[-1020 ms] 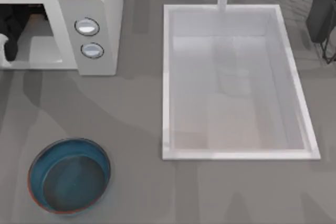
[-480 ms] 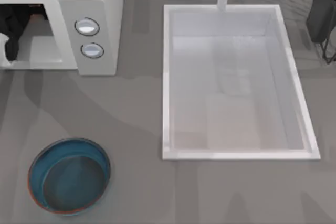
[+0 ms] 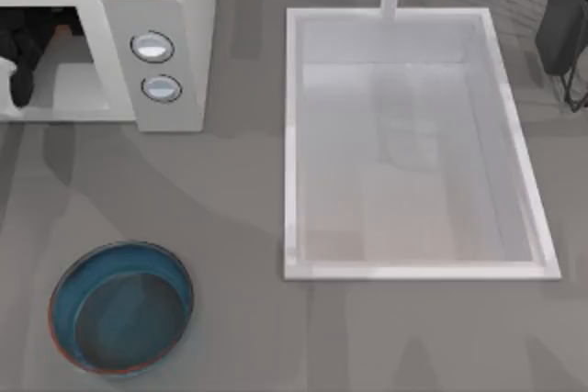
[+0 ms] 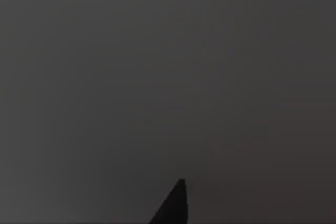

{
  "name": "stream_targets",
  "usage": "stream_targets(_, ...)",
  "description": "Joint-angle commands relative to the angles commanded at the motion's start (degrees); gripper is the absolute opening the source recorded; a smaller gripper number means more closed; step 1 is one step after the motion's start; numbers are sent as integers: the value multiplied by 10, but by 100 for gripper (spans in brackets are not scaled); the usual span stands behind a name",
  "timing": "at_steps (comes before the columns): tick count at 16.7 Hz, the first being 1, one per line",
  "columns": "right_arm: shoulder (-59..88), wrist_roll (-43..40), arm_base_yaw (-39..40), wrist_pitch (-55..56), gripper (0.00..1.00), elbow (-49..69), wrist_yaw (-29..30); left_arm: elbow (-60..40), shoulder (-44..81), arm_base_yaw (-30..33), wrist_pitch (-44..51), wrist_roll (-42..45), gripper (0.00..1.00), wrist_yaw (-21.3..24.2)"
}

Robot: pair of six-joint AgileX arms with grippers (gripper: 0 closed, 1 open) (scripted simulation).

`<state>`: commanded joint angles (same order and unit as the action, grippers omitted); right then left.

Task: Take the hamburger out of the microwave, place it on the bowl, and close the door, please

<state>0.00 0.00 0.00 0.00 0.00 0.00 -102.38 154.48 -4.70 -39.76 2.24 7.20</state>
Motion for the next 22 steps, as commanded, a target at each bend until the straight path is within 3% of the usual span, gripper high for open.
stream_targets(5, 0, 0, 0, 0, 100, 0, 0, 94, -37, -7, -59, 2, 0, 6)
stream_targets(16, 0, 0, 0, 0, 100, 0, 0, 542, -210, -38, -317, 10, 0, 34)
stream_targets(22, 0, 0, 0, 0, 100, 0, 0, 601, -240, -43, -359, 12, 0, 39)
